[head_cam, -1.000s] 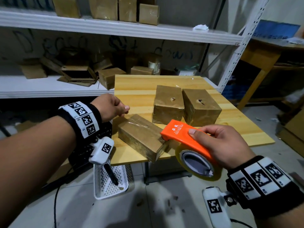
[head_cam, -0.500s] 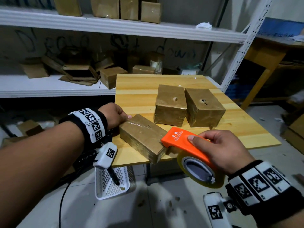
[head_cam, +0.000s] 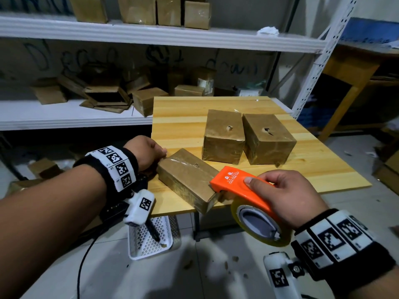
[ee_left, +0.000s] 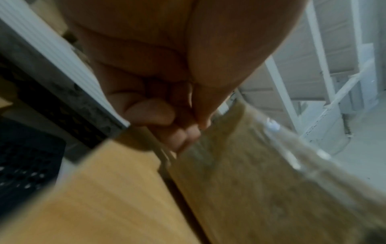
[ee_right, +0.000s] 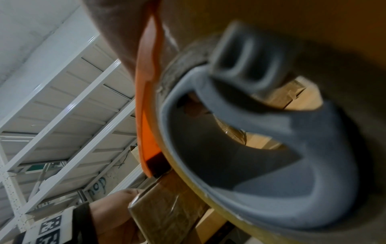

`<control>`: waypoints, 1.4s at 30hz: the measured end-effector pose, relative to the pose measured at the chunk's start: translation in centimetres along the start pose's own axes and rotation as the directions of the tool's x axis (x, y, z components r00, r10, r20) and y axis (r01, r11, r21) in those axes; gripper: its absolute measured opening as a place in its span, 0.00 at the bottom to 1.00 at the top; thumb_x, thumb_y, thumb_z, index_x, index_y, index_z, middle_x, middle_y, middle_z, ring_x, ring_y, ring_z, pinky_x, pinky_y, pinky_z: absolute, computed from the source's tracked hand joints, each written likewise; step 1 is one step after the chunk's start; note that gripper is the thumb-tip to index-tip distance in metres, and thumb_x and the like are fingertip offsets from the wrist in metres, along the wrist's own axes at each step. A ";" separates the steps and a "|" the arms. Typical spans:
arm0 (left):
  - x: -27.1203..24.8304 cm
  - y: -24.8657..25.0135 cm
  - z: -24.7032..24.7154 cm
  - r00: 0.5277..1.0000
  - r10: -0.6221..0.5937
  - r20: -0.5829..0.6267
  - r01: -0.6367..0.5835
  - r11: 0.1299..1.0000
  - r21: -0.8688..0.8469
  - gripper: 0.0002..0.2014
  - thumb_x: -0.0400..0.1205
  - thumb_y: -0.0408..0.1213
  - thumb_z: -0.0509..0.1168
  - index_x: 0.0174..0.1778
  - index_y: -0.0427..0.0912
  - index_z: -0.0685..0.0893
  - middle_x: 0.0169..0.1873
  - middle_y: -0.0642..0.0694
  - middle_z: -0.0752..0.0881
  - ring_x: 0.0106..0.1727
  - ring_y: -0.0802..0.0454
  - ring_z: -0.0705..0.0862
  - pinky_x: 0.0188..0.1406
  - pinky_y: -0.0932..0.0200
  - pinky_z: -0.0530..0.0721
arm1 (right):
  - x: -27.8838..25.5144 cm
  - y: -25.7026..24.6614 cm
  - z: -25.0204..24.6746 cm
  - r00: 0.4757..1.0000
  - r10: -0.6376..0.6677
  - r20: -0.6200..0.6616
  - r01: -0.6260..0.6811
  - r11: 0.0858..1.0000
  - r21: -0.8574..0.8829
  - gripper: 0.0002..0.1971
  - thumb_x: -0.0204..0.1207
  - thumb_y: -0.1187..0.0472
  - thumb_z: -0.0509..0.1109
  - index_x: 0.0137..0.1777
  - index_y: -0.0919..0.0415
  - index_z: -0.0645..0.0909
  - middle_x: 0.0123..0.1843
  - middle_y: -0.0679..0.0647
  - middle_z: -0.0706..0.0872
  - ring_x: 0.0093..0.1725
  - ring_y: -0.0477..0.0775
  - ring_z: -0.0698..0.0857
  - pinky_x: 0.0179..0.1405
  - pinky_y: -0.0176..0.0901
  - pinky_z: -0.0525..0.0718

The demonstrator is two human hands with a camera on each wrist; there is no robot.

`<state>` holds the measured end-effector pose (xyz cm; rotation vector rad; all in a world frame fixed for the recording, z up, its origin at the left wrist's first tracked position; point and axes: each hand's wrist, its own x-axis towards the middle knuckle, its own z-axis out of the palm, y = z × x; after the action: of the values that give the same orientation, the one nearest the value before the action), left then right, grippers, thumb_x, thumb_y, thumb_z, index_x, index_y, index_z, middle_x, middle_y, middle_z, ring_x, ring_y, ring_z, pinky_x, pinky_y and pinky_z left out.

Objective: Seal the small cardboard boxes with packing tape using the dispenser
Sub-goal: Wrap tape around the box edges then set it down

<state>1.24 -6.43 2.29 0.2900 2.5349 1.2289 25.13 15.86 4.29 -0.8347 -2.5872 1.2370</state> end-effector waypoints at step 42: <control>-8.8 0.4 5.6 0.975 0.218 -0.051 -0.194 0.936 0.293 0.75 0.40 0.86 0.72 0.83 0.47 0.72 0.74 0.45 0.74 0.75 0.45 0.77 0.78 0.48 0.79 | -3.5 2.2 -2.8 0.999 0.032 -0.022 -0.028 0.986 0.164 0.16 0.81 0.41 0.75 0.44 0.53 0.94 0.37 0.51 0.96 0.37 0.54 0.96 0.48 0.54 0.94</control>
<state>11.43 -4.88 0.98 0.5976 2.8144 0.9526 29.98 16.98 4.76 -0.8538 -2.4223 1.4150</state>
